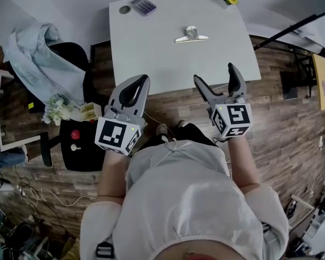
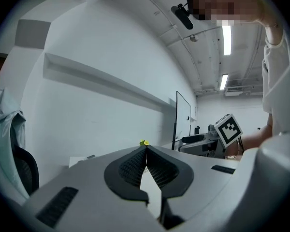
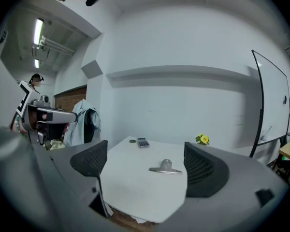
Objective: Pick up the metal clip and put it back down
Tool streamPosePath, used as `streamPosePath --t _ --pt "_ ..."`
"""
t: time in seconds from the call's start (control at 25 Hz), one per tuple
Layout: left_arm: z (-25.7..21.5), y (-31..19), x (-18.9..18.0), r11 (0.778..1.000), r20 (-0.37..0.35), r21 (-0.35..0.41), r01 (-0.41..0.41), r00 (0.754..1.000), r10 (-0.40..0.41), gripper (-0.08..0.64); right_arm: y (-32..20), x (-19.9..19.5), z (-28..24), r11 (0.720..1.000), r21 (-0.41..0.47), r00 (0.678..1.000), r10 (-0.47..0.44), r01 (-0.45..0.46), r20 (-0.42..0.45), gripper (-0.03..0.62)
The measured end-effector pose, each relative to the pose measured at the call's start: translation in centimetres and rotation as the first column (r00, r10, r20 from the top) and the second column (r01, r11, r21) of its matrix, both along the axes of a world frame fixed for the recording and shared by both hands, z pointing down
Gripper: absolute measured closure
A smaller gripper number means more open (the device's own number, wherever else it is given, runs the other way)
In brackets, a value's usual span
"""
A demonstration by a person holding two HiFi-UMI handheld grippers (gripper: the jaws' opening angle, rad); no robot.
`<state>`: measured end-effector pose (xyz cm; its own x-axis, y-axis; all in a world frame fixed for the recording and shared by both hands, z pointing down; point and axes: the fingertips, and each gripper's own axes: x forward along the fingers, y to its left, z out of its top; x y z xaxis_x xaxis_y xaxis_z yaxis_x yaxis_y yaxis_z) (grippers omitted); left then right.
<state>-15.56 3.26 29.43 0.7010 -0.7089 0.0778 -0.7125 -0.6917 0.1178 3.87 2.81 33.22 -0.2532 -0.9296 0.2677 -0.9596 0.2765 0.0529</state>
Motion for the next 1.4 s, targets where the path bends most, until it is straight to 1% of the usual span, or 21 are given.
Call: streamPosePath --t 0.16,0.4,0.64,0.8,0.92,1.08,1.24,1.4 --pt "1.2 -3.0 0.2 1.0 -0.002 -0.018 0.009 1.0 -0.009 0.541 -3.5 0.5 2.1 0.998 -0.063 1.0 -0.002 0.002 -0.002 0.104" --pt "1.8 -8.7 1.4 0.999 0.012 -0.015 0.052 0.999 -0.052 0.541 -10.3 1.9 5.1 0.992 -0.128 1.0 -0.021 0.023 0.015 0.104" --pt "3.0 -16.0 3.7 0.996 0.015 -0.032 0.079 0.997 -0.079 0.541 -18.0 4.3 9.0 0.972 -0.229 0.999 -0.041 0.043 0.014 0.106" --pt "4.8 -19.9 5.2 0.993 0.008 -0.071 0.099 0.995 -0.098 0.541 -21.7 5.6 13.1 0.941 -0.334 0.999 -0.044 0.047 0.018 0.106" --pt "6.7 -21.7 5.9 0.988 0.031 -0.105 0.114 0.993 -0.112 0.541 -23.3 5.7 16.5 0.909 -0.415 0.999 -0.045 0.052 0.026 0.106" --pt "9.0 -23.2 6.5 0.979 0.054 -0.159 0.124 0.992 -0.117 0.541 -24.8 6.1 21.0 0.862 -0.507 1.0 -0.022 0.026 0.015 0.106" --pt "10.8 -24.3 7.2 0.972 0.064 -0.196 0.131 0.991 -0.121 0.541 -26.1 6.4 24.3 0.822 -0.569 1.0 -0.005 -0.002 -0.011 0.106" --pt "12.7 -24.7 7.4 0.963 0.08 -0.232 0.137 0.989 -0.121 0.541 -27.0 6.0 26.5 0.794 -0.608 1.0 -0.006 -0.009 -0.022 0.106"
